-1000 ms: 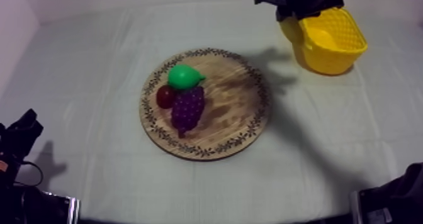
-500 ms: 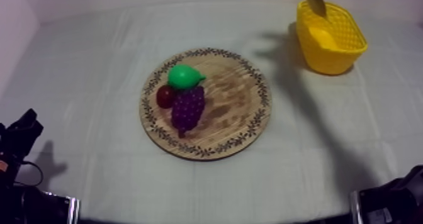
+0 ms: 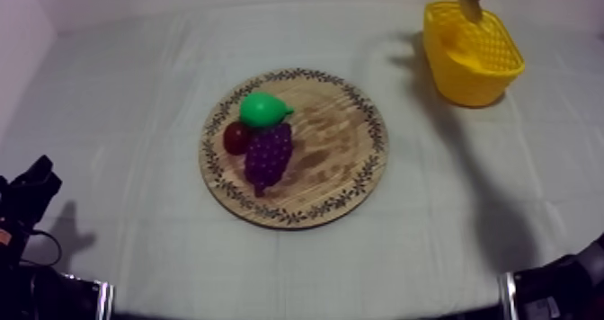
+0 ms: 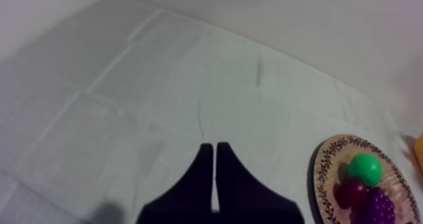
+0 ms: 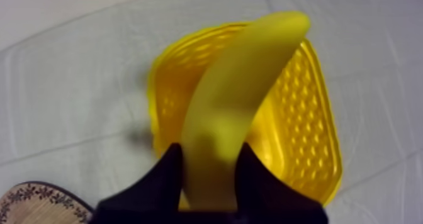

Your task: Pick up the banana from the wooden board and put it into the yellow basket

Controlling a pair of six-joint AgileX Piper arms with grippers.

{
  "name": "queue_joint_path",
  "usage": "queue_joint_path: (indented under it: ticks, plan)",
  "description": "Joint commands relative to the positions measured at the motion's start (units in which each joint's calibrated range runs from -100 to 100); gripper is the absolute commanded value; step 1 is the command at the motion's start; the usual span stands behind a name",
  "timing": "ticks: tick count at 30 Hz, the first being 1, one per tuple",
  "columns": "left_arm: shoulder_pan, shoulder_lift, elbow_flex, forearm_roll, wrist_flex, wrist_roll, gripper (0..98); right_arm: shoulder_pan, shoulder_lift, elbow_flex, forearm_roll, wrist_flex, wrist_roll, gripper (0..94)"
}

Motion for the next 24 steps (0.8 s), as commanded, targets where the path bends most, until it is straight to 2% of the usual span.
queue_joint_path:
  ticks: [1, 11, 24]
  plan:
    - [0.0, 0.0, 0.0, 0.03, 0.0, 0.0, 0.1, 0.5, 1.1, -0.1, 0.3, -0.3, -0.1, 8.9]
    - [0.0, 0.0, 0.0, 0.03, 0.0, 0.0, 0.1, 2.6, 5.3, -0.3, 0.0, -1.4, 0.6, 9.0]
    - [0.0, 0.0, 0.0, 0.03, 0.0, 0.0, 0.1, 3.6, 7.8, 1.3, -3.1, -1.2, 4.3, 9.1]
